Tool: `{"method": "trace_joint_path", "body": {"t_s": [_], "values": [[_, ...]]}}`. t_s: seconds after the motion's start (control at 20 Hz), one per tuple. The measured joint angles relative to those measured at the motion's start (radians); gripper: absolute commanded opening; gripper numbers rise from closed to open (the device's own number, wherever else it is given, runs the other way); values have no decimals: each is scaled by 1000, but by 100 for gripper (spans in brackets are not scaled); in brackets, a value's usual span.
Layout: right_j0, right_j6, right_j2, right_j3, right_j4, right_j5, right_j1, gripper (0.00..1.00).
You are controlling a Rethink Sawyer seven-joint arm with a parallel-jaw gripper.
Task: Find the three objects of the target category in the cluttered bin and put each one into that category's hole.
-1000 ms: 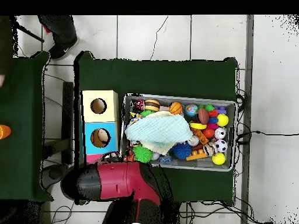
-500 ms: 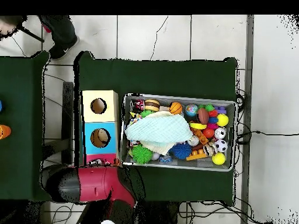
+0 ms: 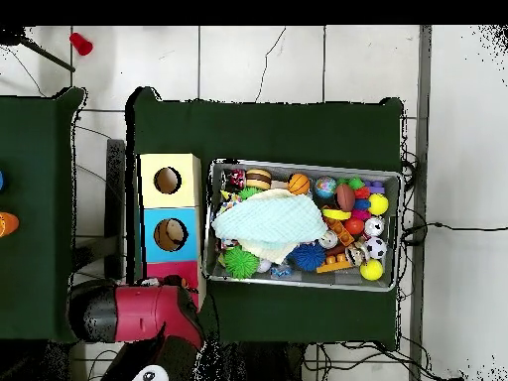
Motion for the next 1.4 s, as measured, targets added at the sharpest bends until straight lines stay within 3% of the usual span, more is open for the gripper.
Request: {"method": "trace_joint_path", "body": {"t_s": [0.7,0.75,1.4], "values": [[59,0,-66,-7,128,-14,48,0],[65,0,-76,-10,145,-14,56,100],[70,0,-80,-11,211,-14,59,100]]}}
